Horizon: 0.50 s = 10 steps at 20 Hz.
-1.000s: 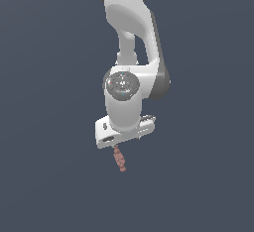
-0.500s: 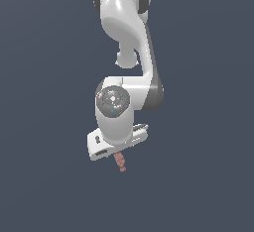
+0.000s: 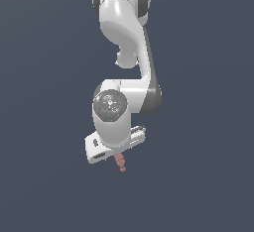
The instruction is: Pick up the object and move it to a goal position.
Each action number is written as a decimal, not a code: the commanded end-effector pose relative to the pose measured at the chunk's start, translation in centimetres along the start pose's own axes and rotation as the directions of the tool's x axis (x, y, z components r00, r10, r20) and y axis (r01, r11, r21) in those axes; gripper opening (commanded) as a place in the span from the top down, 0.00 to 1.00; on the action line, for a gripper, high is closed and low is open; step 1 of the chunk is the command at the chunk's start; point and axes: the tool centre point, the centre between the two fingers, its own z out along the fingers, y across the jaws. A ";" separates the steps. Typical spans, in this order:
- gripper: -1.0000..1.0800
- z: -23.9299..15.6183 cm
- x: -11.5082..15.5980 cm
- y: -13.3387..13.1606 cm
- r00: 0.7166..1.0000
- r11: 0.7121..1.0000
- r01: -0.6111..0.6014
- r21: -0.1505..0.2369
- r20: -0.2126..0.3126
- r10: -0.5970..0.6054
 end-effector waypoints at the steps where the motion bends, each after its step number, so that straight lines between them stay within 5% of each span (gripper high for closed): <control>1: 0.04 0.4 0.0 0.0 1.000 1.000 0.000 0.000 0.000 0.000; 10: 0.04 4.4 -0.1 -0.1 1.000 1.000 0.003 0.000 0.000 -0.003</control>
